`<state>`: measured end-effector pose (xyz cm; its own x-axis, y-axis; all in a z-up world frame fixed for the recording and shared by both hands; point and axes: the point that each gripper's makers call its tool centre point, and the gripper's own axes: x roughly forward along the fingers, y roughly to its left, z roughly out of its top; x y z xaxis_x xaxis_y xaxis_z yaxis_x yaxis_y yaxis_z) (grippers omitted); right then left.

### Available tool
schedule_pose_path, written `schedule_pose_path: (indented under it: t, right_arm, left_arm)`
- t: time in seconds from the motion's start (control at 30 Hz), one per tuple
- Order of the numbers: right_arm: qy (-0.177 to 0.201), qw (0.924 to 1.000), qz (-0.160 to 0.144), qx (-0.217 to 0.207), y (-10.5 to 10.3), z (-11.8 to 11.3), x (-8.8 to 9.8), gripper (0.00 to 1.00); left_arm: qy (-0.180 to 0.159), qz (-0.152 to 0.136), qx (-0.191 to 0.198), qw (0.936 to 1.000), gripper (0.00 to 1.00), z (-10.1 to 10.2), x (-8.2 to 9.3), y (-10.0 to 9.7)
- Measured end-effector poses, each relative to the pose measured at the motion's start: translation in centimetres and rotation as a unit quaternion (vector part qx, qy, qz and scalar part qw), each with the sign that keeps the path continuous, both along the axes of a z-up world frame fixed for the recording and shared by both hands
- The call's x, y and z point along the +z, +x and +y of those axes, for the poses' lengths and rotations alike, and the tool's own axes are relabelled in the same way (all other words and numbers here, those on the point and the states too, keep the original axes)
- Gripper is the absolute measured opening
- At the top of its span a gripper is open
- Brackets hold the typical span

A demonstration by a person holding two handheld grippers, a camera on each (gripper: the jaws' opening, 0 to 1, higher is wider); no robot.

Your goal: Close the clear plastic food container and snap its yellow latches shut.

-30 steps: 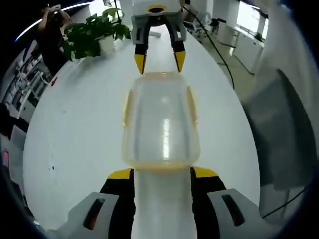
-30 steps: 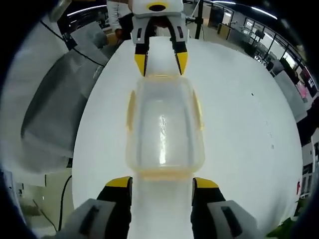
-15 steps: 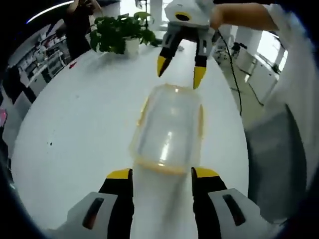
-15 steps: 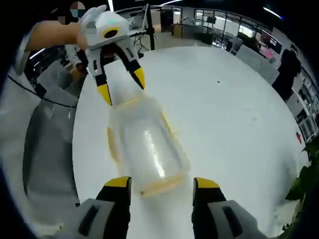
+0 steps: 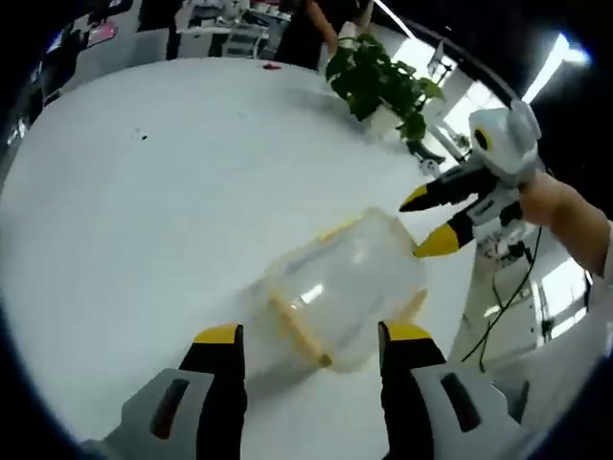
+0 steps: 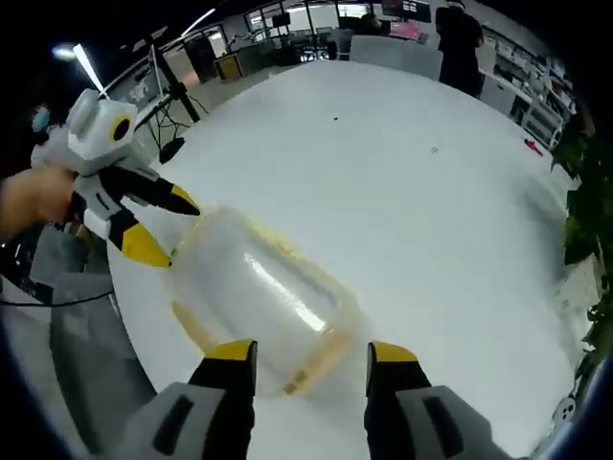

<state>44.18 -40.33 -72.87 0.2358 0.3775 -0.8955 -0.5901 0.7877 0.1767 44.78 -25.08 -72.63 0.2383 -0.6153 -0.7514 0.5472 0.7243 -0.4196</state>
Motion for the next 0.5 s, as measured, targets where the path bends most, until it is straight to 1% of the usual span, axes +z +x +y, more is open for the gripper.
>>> schedule_pose_path:
  t: [0.1,0.13,0.17,0.2,0.23,0.27,0.33,0.4,0.43,0.5]
  right_arm:
    - [-0.003,1.0000,0.001,-0.006,0.0,0.0,-0.3,0.45]
    - [-0.004,1.0000,0.003,-0.008,0.0,0.0,-0.3,0.44]
    - [-0.003,1.0000,0.003,-0.008,0.1,0.0,-0.5,0.44]
    - [-0.002,1.0000,0.003,-0.008,0.0,0.1,-0.5,0.44]
    - [0.009,0.9998,0.003,-0.015,0.2,0.4,-0.4,0.43]
    - [0.009,0.9997,0.005,-0.020,0.2,0.3,-0.4,0.43]
    - [0.012,0.9997,0.007,-0.021,0.3,0.4,-0.4,0.42]
    - [0.017,0.9995,0.010,-0.023,0.2,0.5,-0.5,0.41]
    - [0.018,0.9995,0.011,-0.024,0.2,0.6,-0.5,0.41]
    - [0.023,0.9993,0.014,-0.025,0.1,0.7,-0.5,0.40]
  left_arm:
    - [0.002,0.010,0.012,0.9999,0.52,-0.3,-0.3,-0.4]
    - [-0.005,0.015,0.018,0.9997,0.51,-0.5,-0.3,-0.6]
    - [-0.010,0.028,0.030,0.9991,0.51,-0.7,-0.3,-0.8]
    - [-0.013,0.029,0.036,0.9989,0.52,-0.9,-0.4,-0.7]
    - [-0.010,0.025,0.033,0.9991,0.53,-1.1,-0.5,-0.7]
    - [-0.005,0.017,0.026,0.9995,0.53,-1.3,-0.7,-0.7]
    - [-0.007,0.021,0.033,0.9992,0.53,-1.7,-0.9,-0.7]
    - [-0.016,0.024,0.037,0.9989,0.50,-2.3,-0.8,-0.8]
    - [-0.015,0.024,0.039,0.9988,0.51,-2.5,-0.7,-0.7]
    - [-0.006,0.015,0.034,0.9993,0.52,-2.6,-0.8,-0.7]
